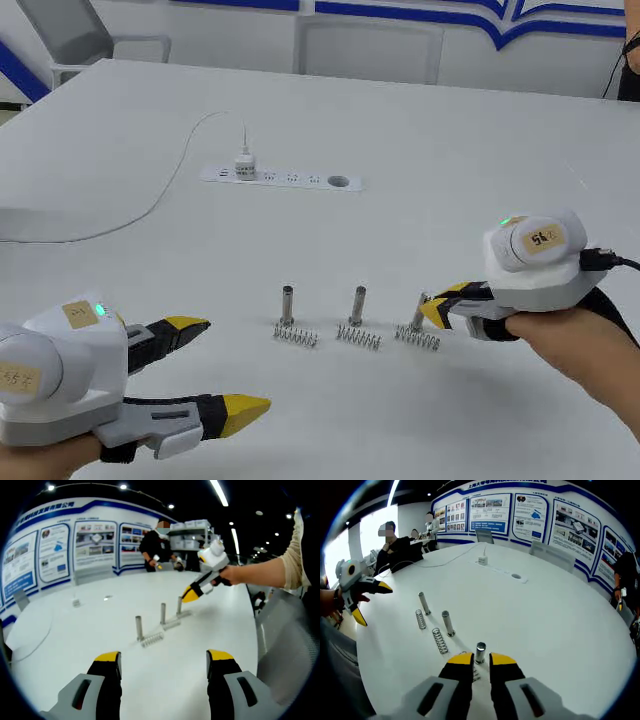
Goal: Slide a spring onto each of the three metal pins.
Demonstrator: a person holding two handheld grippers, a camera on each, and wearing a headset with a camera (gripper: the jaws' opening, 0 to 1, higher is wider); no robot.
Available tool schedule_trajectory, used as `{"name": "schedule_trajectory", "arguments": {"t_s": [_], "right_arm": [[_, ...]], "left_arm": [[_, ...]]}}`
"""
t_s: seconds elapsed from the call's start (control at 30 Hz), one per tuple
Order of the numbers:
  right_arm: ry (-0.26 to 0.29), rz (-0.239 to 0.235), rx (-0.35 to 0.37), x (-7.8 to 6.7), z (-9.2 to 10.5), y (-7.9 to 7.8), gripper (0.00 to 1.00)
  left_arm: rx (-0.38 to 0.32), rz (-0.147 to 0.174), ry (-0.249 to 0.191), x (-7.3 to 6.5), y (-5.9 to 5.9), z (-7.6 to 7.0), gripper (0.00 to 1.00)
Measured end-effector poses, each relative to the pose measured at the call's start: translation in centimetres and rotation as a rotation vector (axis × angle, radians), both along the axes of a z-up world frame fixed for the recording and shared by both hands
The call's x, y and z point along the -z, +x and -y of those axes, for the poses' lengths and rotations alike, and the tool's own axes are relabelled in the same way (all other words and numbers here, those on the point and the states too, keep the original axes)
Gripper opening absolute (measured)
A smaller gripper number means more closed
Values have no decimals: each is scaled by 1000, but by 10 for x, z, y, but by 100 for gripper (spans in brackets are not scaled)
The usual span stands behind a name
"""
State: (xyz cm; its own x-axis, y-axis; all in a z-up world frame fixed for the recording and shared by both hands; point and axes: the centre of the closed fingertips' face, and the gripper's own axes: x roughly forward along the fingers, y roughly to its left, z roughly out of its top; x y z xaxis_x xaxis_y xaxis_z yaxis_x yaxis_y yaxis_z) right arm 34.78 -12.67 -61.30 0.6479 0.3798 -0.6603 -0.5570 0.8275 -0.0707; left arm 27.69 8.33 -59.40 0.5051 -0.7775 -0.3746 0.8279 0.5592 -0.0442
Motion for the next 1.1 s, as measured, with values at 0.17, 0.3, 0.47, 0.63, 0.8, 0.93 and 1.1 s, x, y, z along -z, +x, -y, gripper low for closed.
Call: {"name": "schedule_trajectory", "arguments": {"t_s": [0.17,0.3,0.47,0.63,0.8,0.93,1.1], "right_arm": [[-7,-8,-26,7,5,-6,16],[-16,-18,-67,12,6,-11,17],[-21,-35,-116,18,5,-16,17],[-39,-55,-181,26,1,-21,17],[-40,-64,-209,31,-2,-21,17],[-58,-82,-231,38,-3,-22,17],[-66,-88,-241,42,-2,-22,17]], "left_arm": [[0,-1,3,1,0,0,70],[1,-3,5,2,-1,1,70],[3,-4,4,1,-1,2,70],[1,-6,7,2,-1,1,70],[-1,-10,8,4,-1,1,70],[-3,-14,8,5,-2,1,70],[-6,-16,9,6,-2,0,70]]}}
